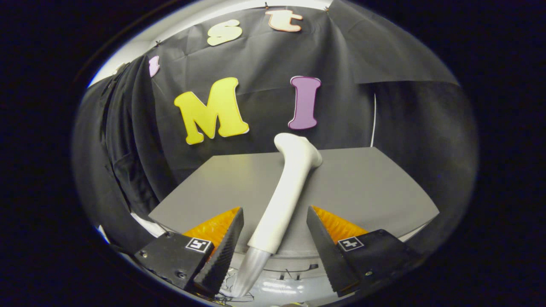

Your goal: Iron the clothes twice with a garment steamer, once on the left side and once on the right side.

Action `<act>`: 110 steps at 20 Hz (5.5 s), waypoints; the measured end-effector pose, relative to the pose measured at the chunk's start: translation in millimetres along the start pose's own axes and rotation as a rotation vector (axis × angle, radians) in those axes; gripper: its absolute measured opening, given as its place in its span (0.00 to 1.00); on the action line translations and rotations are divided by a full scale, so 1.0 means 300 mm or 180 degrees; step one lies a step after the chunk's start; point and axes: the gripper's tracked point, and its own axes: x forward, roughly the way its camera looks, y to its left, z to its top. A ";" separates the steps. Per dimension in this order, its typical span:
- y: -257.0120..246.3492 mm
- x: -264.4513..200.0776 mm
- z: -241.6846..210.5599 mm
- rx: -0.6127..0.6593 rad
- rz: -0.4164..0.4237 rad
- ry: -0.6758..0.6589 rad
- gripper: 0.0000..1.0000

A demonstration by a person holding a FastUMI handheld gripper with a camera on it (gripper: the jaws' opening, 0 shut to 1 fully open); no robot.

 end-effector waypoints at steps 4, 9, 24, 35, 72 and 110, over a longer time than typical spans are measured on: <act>0.009 0.065 -0.002 0.0151 0.0088 0.0086 0.79; -0.020 0.095 0.030 0.0334 0.0094 0.0069 0.63; 0.054 -0.050 0.084 0.0652 0.0364 -0.0184 0.32; 0.447 -0.450 0.340 0.0511 0.0425 -0.0947 0.32; 1.515 -0.450 0.307 -0.0397 0.0270 -0.1045 0.32; 1.421 -0.279 -0.399 -0.0840 0.0154 0.0072 0.32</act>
